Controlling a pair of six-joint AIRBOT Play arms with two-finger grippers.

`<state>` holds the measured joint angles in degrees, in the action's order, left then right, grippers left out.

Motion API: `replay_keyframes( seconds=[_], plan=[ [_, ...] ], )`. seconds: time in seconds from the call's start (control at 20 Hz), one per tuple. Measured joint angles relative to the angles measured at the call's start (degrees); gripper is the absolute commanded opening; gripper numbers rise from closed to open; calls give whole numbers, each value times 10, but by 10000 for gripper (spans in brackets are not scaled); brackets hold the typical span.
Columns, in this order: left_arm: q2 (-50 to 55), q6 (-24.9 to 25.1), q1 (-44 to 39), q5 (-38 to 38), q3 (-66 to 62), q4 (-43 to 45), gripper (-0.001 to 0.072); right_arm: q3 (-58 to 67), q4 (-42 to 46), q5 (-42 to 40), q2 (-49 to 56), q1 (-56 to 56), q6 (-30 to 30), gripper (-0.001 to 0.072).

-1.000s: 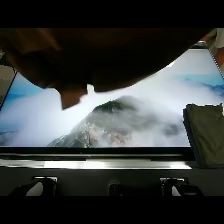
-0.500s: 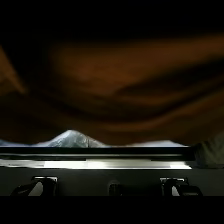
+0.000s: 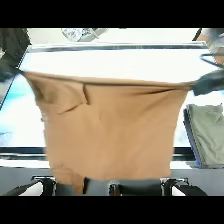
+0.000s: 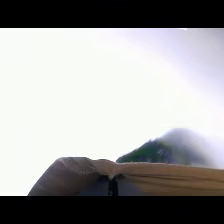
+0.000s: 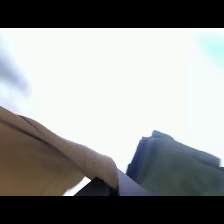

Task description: Fold the shirts.

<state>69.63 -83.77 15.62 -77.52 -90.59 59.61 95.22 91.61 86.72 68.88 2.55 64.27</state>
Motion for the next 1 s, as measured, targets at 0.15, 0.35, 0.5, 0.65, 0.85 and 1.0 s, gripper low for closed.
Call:
replay_keyframes(
  seconds=[0.15,0.35,0.5,0.65,0.85,1.0],
  plan=[
    [108,18,-13,66,53,-6,36,-12,-31,-77,140,0,12,39],
    [238,65,-33,167,46,-64,36,-17,-82,-242,266,1,50,40],
    [289,106,-42,222,17,-89,36,-16,-108,-353,303,2,65,40],
    [306,134,-39,234,-19,-101,36,-10,-122,-395,306,12,66,40],
    [319,110,-31,181,-35,-89,35,-9,-126,-318,303,27,43,39],
    [324,69,-29,109,-31,-44,36,-10,-129,-206,311,31,12,39]
  ],
)
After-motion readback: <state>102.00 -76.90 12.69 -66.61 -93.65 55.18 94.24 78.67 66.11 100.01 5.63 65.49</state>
